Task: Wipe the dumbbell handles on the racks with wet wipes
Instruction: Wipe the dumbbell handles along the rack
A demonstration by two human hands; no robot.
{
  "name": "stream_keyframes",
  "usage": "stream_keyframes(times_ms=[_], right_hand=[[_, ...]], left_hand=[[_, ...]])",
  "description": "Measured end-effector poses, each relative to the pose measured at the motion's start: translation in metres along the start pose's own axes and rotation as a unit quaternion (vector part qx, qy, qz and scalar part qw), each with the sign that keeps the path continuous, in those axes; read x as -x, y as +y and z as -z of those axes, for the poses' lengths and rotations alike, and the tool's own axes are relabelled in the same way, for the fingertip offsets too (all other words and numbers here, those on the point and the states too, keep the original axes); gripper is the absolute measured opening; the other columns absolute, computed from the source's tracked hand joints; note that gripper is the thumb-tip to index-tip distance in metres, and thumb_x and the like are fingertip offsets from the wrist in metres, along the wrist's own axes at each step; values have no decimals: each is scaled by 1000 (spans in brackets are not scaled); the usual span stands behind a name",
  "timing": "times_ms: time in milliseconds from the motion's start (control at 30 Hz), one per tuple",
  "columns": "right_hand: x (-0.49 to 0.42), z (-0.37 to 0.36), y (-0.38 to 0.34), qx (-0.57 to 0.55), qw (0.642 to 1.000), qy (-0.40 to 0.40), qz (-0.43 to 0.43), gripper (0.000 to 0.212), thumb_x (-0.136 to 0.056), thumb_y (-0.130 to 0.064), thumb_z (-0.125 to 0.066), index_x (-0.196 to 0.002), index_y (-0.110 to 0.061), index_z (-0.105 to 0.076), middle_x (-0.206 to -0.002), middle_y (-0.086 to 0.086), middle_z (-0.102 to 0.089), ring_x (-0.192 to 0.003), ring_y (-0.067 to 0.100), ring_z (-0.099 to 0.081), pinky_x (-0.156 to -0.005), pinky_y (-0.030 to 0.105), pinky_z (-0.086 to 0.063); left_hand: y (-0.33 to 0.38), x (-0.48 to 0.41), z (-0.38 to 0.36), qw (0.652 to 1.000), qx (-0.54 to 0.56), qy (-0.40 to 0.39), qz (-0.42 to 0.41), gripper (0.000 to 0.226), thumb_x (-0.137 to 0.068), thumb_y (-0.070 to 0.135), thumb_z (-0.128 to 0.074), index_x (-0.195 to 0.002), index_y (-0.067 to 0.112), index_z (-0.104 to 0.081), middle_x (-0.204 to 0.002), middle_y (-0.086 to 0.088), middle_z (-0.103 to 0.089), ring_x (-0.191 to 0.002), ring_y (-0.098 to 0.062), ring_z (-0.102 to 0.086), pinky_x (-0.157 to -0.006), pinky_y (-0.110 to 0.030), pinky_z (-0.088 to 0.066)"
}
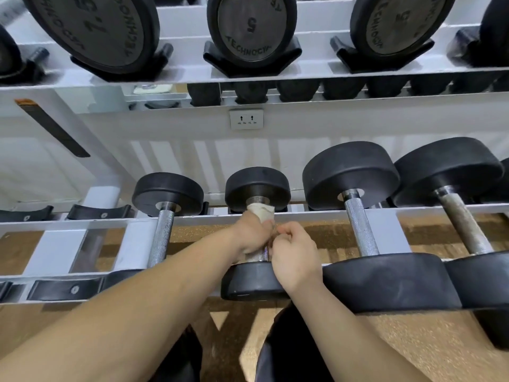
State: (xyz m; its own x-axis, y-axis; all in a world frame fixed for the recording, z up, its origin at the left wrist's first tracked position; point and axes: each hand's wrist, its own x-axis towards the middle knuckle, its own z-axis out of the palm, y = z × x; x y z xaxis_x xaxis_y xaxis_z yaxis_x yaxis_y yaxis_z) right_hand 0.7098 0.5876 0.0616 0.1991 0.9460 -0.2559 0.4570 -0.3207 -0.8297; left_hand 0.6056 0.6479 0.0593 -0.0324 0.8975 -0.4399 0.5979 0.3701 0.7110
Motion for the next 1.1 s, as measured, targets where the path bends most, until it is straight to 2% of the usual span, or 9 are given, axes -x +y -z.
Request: stream_keyframes(times_ms=[167, 233, 300, 400, 500, 600, 800, 1033, 1100], right_hand=[[3, -1, 2, -4, 1000, 8, 8, 22, -99, -23, -43, -111, -30, -60, -108, -6, -63, -98, 19, -57, -85, 38, -49], [1, 0, 3, -16, 1000, 4, 8, 23, -100, -21, -43, -112, -29, -60, -109, -5, -64, -97, 18, -57, -81, 36, -46], [0, 0, 3, -16, 1000, 1, 1, 26, -98, -20, -43, -115, -28, -61, -111, -2, -65, -99, 20, -58, -83, 37, -47], [0, -3, 2, -6, 1000, 3, -9, 31, -98, -21, -41, -122, -30, -60, -115, -1, -64, -103, 23, -58, -87, 39, -48], [1, -1, 2, -9, 1000, 6, -7, 30, -98, -22, -42, -121, -29, -60, -115, -2, -64, -102, 22, -58, -87, 38, -48], [3, 1, 0, -23, 1000, -5, -5, 24, -95, -22, -44, -112, -29, -60, -110, -2, -66, -99, 20, -60, -92, 43, -52], [10, 0, -4, -15, 1000, -10, -4, 26, -92, -26, -45, -113, -30, -61, -113, -2, -64, -105, 22, -58, -94, 46, -51], [7, 1, -5, -30, 999, -26, -3, 35, -95, -15, -48, -126, -24, -61, -114, -7, -62, -110, 19, -56, -91, 36, -45], [7, 1, -4, -34, 999, -24, -6, 35, -95, -15, -46, -125, -25, -61, -111, -8, -61, -109, 19, -57, -93, 39, -47]], left_hand=[[-7, 23, 12, 984, -79, -154, 36, 24, -107, 28, -49, -87, 21, -59, -84, 1, -62, -75, -7, -56, -64, -12, -50], [-4, 16, 8, 989, -54, -128, 49, 30, -105, 45, -47, -107, 21, -65, -99, -4, -68, -87, -16, -63, -83, -24, -54], [5, 6, 6, 994, 11, -83, 74, 43, -106, 47, -42, -120, 12, -63, -101, -10, -68, -83, -22, -64, -77, -28, -55], [20, -8, 11, 998, 57, 3, 22, 30, -110, 28, -35, -99, 8, -54, -82, -5, -51, -75, -22, -51, -63, -28, -44], [27, -7, 8, 996, 80, 28, -4, 34, -109, 24, -40, -77, 16, -46, -86, -10, -57, -73, -22, -54, -70, -30, -58], [9, 20, 10, 997, 57, -52, 0, 28, -108, 27, -45, -87, 13, -57, -79, -5, -60, -69, -17, -55, -52, -18, -50], [-19, 36, 25, 981, 85, -174, 12, 16, -98, 43, -67, -107, 30, -67, -98, 10, -71, -85, 0, -66, -68, -11, -54], [-40, 18, 30, 998, -46, 41, -1, 131, -44, 61, -94, -150, 19, -29, -141, -5, -46, -125, -22, -53, -102, -38, -51], [-41, 20, 30, 981, -136, 122, -60, 128, -46, 68, -90, -150, 21, -30, -138, -3, -37, -130, -22, -42, -107, -39, -45]])
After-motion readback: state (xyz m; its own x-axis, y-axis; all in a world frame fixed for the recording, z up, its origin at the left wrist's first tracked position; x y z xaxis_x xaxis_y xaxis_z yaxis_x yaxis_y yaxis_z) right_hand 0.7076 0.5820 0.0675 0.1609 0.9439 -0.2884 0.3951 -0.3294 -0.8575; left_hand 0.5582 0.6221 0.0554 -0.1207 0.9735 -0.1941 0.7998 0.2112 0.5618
